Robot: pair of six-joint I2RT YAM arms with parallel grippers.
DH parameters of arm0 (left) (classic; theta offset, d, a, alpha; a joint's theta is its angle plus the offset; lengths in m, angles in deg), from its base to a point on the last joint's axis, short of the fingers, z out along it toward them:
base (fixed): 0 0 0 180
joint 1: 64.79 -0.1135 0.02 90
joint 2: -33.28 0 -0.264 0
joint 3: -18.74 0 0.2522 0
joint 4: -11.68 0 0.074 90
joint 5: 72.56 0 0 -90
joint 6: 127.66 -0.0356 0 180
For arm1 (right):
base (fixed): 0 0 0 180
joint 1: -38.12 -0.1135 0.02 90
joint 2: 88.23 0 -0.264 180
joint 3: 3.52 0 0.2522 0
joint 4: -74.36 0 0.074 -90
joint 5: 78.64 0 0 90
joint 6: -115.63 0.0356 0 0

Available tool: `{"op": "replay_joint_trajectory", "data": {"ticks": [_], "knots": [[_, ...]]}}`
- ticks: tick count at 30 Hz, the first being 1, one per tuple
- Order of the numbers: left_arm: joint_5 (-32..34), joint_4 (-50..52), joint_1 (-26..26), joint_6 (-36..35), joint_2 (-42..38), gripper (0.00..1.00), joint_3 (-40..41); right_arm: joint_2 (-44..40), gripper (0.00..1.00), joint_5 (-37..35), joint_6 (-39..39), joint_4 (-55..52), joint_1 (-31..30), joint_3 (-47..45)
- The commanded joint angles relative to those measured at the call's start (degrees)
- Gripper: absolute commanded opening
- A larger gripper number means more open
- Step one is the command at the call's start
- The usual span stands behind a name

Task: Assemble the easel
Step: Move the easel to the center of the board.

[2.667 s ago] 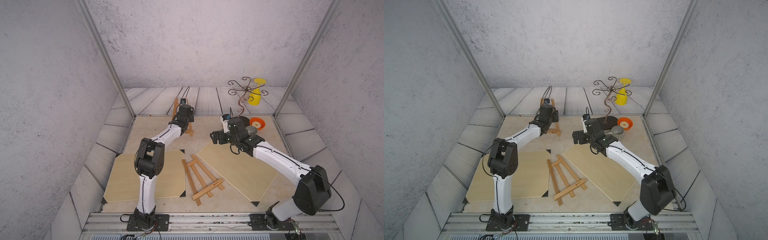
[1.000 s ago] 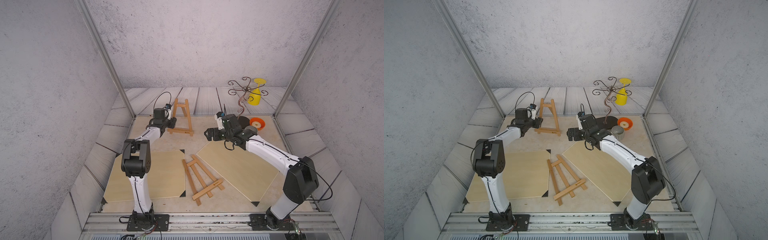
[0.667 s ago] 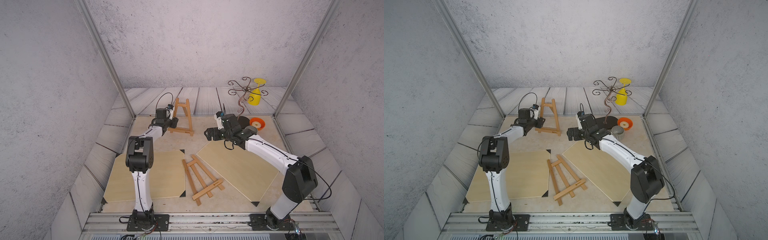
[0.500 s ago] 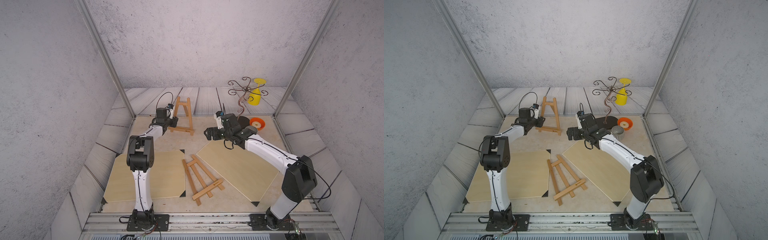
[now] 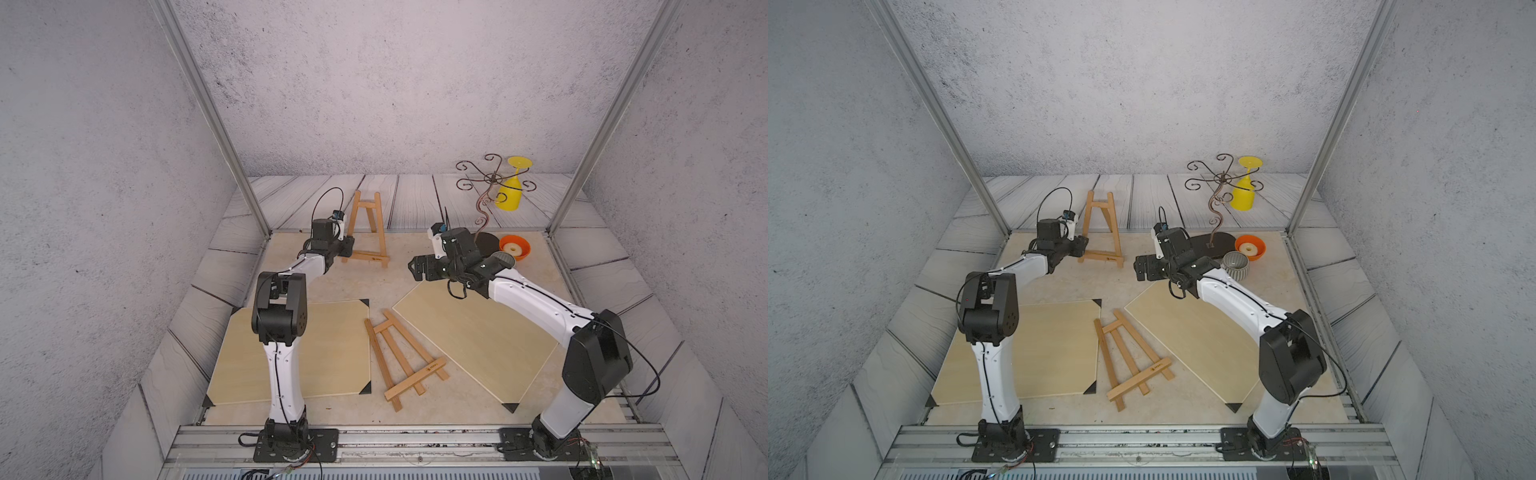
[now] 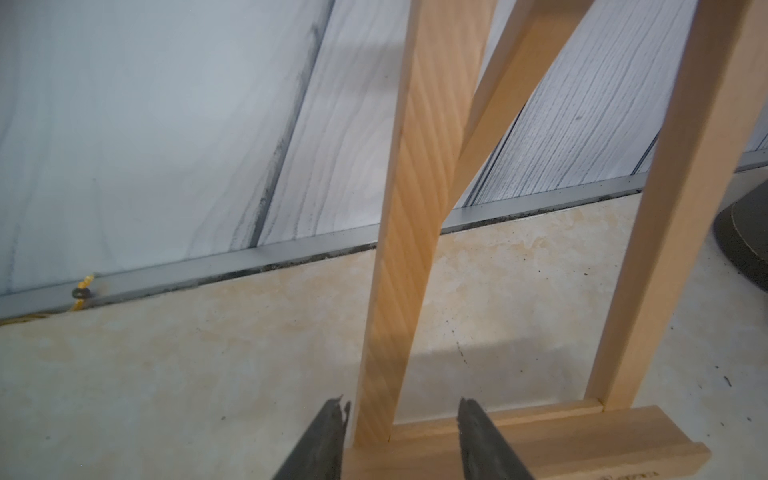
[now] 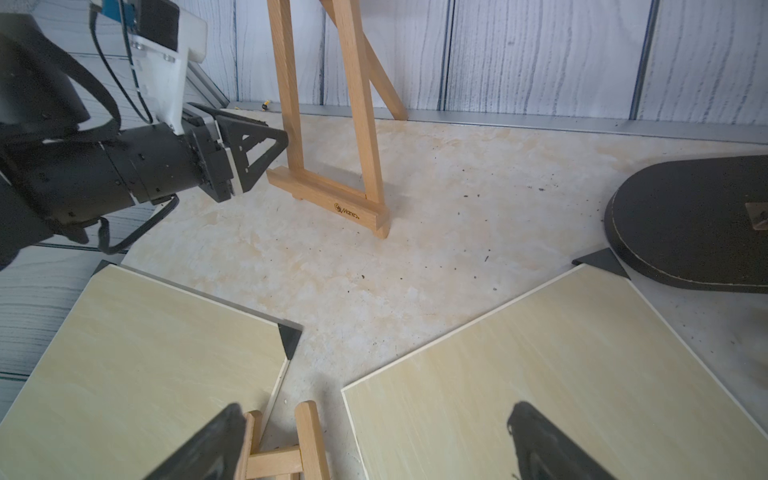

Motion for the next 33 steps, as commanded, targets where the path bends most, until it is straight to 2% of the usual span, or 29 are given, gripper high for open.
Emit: {"op": "replay_joint_trajectory", "data": {"ticks": [1, 3, 5, 8, 13, 17, 24, 33], "knots": [[1.28, 3.67, -0.61, -2.13, 1.17, 0.51, -5.01, 1.52, 0.99, -1.14, -1.14, -0.94, -0.05, 0.8], [0.81, 6.56, -0.61, -2.79, 3.13, 0.53, -8.1, 1.47, 0.99, -1.34, -1.14, -0.72, -0.05, 0.49], [1.56, 6.4, -0.68, -2.49, 3.76, 0.54, -8.75, 1.58, 0.99, -1.37, -1.05, -0.78, -0.09, 0.45], [-0.77, 4.51, -0.67, -3.37, 4.57, 0.55, -9.18, 1.8, 0.99, -1.38, -1.13, -0.79, -0.01, 0.57], [-0.39, 11.42, -0.61, -4.33, 9.23, 0.55, -17.4, 2.02, 0.99, -2.03, -1.59, -1.06, -0.04, 0.87], [-1.53, 11.38, -0.54, -4.45, 10.84, 0.55, -19.09, 2.07, 0.99, -2.04, -1.58, -0.9, -0.05, 0.86], [-2.29, 13.96, -0.32, -5.35, 13.8, 0.46, -23.77, 2.54, 0.99, -2.21, -1.77, -0.99, -0.05, 0.96], [-2.91, 13.0, 0.24, -6.61, 13.24, 0.3, -22.68, 2.46, 0.99, -2.48, -1.83, -1.07, 0.04, 1.04]]}}
